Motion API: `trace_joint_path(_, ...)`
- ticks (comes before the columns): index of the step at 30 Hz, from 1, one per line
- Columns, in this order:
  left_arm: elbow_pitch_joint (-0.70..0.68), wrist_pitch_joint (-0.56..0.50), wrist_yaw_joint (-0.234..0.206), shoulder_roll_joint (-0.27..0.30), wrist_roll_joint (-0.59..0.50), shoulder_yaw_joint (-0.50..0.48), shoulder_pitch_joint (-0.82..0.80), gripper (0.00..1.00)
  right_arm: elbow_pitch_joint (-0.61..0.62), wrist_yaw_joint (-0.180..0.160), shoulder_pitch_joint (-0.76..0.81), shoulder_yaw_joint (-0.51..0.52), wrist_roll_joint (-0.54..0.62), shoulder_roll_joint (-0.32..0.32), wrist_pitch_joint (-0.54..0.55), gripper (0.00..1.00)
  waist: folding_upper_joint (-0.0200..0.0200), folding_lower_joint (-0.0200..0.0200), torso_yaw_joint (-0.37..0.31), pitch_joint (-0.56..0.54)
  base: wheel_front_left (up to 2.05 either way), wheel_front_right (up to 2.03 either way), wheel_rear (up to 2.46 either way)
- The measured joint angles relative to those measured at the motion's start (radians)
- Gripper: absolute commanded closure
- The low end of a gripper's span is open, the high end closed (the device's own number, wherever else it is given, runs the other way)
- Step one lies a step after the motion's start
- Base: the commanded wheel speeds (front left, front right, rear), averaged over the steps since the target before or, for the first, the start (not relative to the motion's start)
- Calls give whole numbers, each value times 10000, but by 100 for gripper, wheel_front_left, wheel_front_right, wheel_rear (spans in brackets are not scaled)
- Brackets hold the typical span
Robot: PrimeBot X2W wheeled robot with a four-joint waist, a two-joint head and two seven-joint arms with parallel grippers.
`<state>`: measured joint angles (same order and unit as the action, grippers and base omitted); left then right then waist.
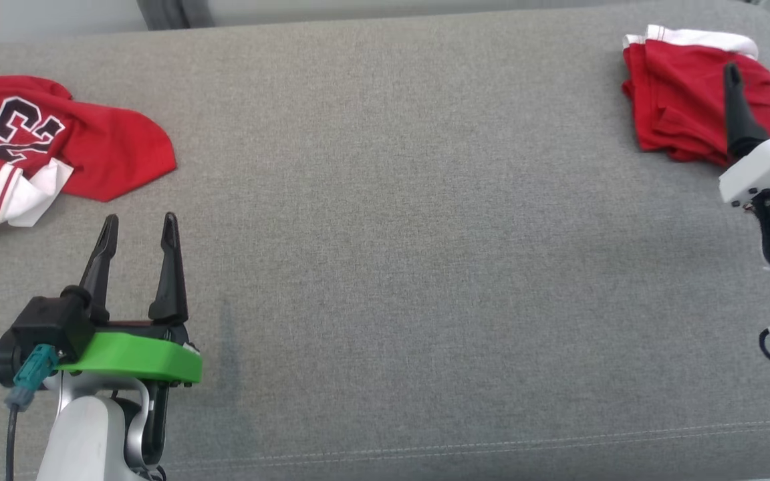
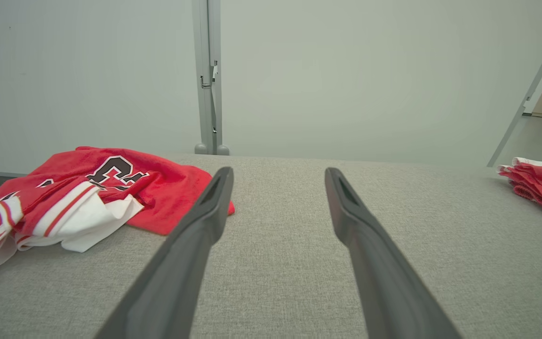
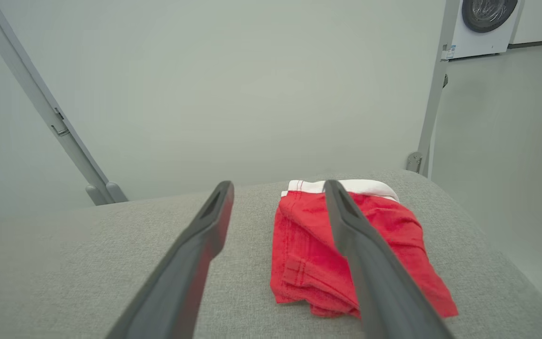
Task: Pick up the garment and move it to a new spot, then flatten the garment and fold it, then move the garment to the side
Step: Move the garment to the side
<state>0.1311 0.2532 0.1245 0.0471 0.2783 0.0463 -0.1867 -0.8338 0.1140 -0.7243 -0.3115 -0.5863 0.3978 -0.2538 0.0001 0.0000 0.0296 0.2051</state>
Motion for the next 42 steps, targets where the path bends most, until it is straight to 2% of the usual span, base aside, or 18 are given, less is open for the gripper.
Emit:
trace_joint_path(5,63,0,0,-4,2,2,293,0,669,4,825,-19,-8,-307,-6,0,0,0,-83,-605,0,0,0)
trace_joint_path(10,69,0,0,-13,2,140,504,0,1898,8,1639,232,-12,-506,-6,0,0,0,-44,-1126,0,0,0)
trace_joint_path(24,144,0,0,-17,77,190,1200,0,4677,84,4419,456,510,-1672,-8,0,0,0,631,-2017,0,0,0)
trace_joint_path(33,-31,0,0,-21,92,180,1313,0,5825,-13,5544,454,1166,-2075,-8,0,0,-1,1013,-2185,0,0,0)
trace_joint_path(37,-128,0,0,-23,178,186,1313,0,6241,-184,5911,500,1484,-2117,-8,0,0,0,1044,-2204,0,0,0)
trace_joint_path(42,-215,0,0,-25,228,121,1403,0,6556,-203,6342,430,1685,-2236,-8,0,0,0,948,-2175,0,0,0)
